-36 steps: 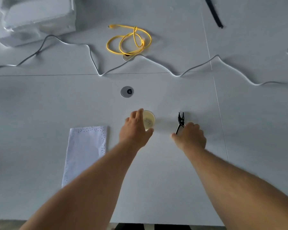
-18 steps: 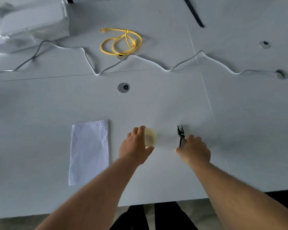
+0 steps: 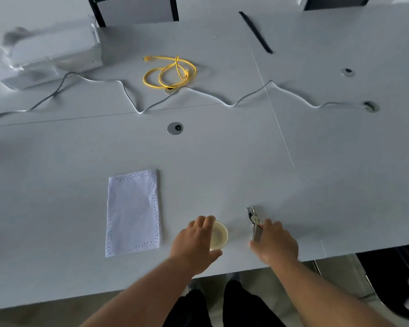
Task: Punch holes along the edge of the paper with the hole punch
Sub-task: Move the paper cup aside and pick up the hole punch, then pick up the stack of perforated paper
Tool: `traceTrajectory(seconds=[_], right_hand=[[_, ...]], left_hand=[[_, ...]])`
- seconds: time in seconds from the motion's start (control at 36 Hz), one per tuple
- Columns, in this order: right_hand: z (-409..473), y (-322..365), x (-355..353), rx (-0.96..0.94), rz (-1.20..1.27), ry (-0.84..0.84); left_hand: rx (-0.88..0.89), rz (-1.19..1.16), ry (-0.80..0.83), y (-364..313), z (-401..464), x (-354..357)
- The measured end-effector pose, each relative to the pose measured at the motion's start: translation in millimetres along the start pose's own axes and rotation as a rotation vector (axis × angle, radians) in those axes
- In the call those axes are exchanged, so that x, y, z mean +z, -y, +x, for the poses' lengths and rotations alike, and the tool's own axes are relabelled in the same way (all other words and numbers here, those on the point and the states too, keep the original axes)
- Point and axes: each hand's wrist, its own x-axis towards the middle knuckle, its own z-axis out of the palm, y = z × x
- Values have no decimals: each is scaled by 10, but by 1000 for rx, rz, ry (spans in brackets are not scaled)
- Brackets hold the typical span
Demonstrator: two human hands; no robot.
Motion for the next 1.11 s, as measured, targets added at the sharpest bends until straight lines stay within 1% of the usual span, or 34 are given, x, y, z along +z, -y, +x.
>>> traceTrajectory(seconds=[0.33,0.44,0.53,0.58,0.64,0.75,0.83,0.97,1.06,1.11], right_hand=[[-60,-78,87,-25,12,46],[-43,-75,63,-30,11,42],[-7,-61,12,-21,37,78],[27,-50,-53,4,88,93],[64,-45,-133,35,133,89],[129,-31,-276,77,214,80],[134,14,-387,96,286,98],[106,117,-554,81,344,90],[106,198,-630,67,361,86],[113,263,-670,54,370,86]], left_hand=[[-30,6,5,8,-135,121],[-38,24,46,97,-175,143],[-83,21,97,305,-270,136],[-155,5,110,519,-346,96],[-282,-36,82,761,-395,16],[-642,-213,-85,1226,-366,-205],[-830,-264,-156,1468,-310,-357],[-1029,-234,-87,1732,-251,-393],[-1103,-288,-72,1853,-191,-359],[-1146,-380,-56,1958,-140,-355]])
